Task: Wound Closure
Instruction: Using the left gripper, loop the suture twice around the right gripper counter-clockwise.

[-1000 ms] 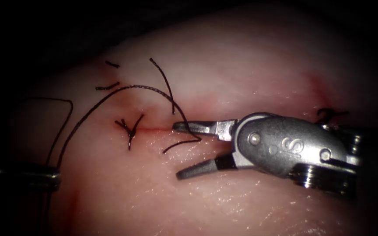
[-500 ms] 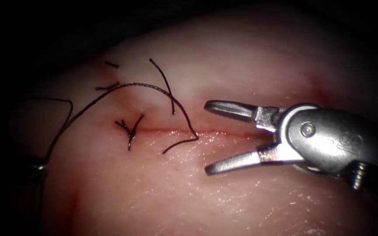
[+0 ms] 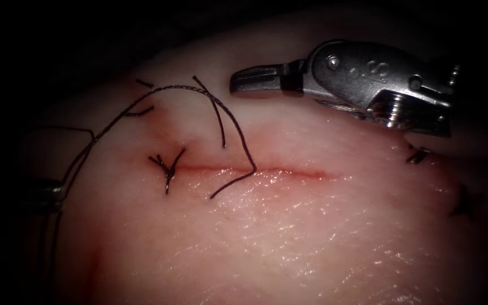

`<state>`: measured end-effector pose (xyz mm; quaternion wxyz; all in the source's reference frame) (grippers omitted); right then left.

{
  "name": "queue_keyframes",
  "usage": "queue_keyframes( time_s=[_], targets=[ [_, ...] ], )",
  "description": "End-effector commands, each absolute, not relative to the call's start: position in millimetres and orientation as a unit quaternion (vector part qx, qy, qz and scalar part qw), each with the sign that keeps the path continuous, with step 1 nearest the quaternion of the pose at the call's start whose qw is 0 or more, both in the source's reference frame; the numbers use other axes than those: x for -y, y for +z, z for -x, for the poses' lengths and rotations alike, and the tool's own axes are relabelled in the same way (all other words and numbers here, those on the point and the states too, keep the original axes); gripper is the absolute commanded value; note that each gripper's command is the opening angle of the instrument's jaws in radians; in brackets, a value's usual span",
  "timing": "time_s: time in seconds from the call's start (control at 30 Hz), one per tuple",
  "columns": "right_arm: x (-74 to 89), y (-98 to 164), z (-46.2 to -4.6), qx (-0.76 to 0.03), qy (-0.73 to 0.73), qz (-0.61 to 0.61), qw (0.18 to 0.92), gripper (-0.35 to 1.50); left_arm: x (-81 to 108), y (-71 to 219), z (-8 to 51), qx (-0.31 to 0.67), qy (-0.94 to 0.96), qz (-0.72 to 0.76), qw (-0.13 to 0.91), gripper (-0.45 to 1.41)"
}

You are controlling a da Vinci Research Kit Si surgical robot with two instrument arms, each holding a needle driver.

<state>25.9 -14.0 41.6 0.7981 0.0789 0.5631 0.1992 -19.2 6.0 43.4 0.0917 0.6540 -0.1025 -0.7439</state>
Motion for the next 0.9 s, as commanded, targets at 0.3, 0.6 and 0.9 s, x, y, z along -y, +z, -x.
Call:
queue_keyframes(
  time_s=[0.3, 0.6, 0.9],
  targets=[
    [16.3, 40.2, -31.4, -0.643, 0.205, -0.16, 0.721, -0.35, -8.7, 46.5, 20.8, 0.099, -0.737, -0.665, 0.073, -0.45],
    [16.8, 37.7, -31.4, -0.681, 0.242, -0.178, 0.667, -0.35, -8.6, 50.1, 21.1, 0.088, -0.739, -0.664, 0.064, -0.45],
    [17.5, 38.6, -33.3, -0.681, 0.307, -0.147, 0.649, -0.35, -7.0, 51.1, 26.3, 0.073, -0.736, -0.667, 0.087, -0.45]
  ],
)
